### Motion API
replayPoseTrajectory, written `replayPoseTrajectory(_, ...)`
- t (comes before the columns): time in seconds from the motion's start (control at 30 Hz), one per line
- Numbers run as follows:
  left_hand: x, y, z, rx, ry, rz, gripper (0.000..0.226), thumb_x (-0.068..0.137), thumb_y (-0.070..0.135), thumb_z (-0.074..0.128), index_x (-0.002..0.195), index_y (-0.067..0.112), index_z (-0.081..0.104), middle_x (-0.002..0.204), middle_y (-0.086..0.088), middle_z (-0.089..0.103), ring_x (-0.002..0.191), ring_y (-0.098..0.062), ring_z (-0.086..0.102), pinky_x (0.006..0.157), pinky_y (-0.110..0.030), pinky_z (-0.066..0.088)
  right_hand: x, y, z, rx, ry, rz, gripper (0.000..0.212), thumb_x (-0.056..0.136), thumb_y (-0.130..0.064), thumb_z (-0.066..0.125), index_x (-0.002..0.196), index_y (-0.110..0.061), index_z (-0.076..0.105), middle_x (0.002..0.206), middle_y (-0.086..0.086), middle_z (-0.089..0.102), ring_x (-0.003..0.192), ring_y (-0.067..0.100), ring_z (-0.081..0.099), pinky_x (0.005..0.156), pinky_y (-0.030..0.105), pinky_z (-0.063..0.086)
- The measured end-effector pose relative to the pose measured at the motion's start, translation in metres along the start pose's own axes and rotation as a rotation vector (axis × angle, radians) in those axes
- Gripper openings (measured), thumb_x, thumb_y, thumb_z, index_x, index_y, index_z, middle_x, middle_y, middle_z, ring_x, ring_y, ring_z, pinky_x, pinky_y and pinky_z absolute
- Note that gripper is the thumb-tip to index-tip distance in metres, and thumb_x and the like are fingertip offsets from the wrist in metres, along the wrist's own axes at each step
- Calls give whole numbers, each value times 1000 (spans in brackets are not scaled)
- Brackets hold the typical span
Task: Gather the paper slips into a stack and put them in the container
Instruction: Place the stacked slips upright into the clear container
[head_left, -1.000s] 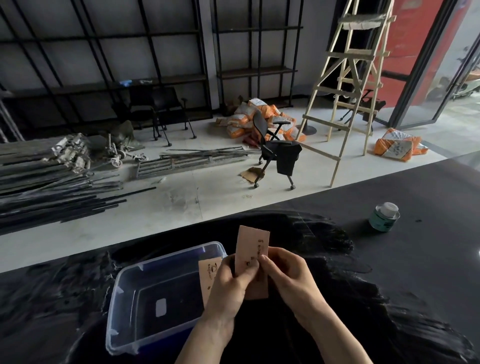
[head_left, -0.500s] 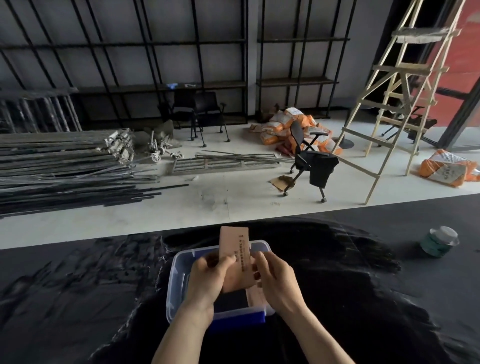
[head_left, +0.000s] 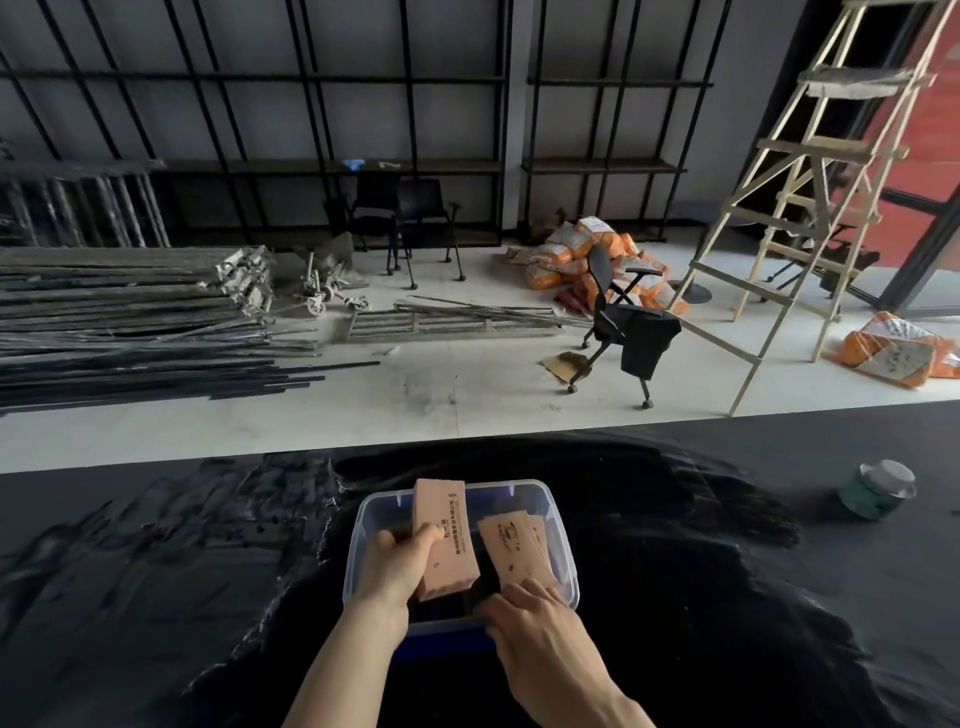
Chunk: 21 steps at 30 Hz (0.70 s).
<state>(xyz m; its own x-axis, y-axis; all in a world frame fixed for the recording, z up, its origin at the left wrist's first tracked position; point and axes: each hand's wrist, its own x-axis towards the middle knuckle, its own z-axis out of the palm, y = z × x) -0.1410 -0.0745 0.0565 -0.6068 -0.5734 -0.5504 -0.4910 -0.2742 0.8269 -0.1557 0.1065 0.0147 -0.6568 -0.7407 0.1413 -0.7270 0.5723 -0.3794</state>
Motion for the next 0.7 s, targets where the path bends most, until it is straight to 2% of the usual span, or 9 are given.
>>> replayPoseTrajectory(0.07,-1,-2,2,17,-5,-11,21,90,24,71,100,8,64,91,-16,75,84,-27,68,64,-34,53,-3,-1,1,6,-22,9,26,100,-27,52,122,-31,65,118,-9,69,115,16,58,99,35,49)
replayPoseTrajectory(0.1,-1,-3,3,22,-7,-15,20,90,23,71,99,8,63,91,-16,75,88,-29,69,70,-37,56,-5,-2,0,6,-11,11,25,98,-27,55,119,-31,67,115,-10,71,113,15,59,96,34,51)
replayPoseTrajectory(0.2,-4,-5,5,32,-3,-26,14,90,20,71,88,12,60,89,-15,73,95,-33,69,87,-44,57,-11,-3,0,-35,70,10,13,80,-29,72,92,-36,72,87,-20,73,87,8,67,68,23,57)
replayPoseTrajectory(0.3,-5,-5,6,44,-2,-34,13,91,18,70,88,11,59,85,-14,73,93,-33,69,82,-42,56,-13,-1,2,-46,82,8,4,80,-34,69,83,-37,69,76,-20,72,78,6,66,58,21,57)
replayPoseTrajectory(0.37,-6,-6,7,62,-6,-38,16,90,18,70,97,6,62,85,-14,73,85,-28,69,72,-37,55,-15,0,2,-41,79,17,7,79,-38,60,78,-38,67,71,-21,70,75,3,65,56,17,54)
replayPoseTrajectory(0.43,-8,-10,6,82,-11,-37,22,90,17,69,106,3,64,85,-14,73,78,-24,68,61,-32,51,-17,-1,2,-61,75,25,13,75,-42,54,72,-39,67,64,-23,67,71,-1,63,56,13,52)
replayPoseTrajectory(0.53,-10,-14,6,87,-8,-40,21,91,17,68,106,3,67,81,-11,73,75,-20,66,57,-29,47,-21,-2,7,-67,99,43,15,74,-44,53,69,-39,66,64,-23,66,72,-3,58,58,13,53)
replayPoseTrajectory(0.63,-11,-11,6,77,-13,-35,19,91,19,69,103,4,65,81,-12,72,75,-22,66,58,-31,48,-22,-4,2,3,115,45,14,79,-51,62,79,-38,68,75,-21,69,81,2,62,72,20,56)
replayPoseTrajectory(0.7,-9,-7,7,71,-5,-19,15,90,18,70,93,6,63,79,-13,72,75,-25,67,62,-34,53,-14,-5,-9,17,142,15,19,89,-48,58,86,-35,71,84,-19,72,91,7,62,84,25,53)
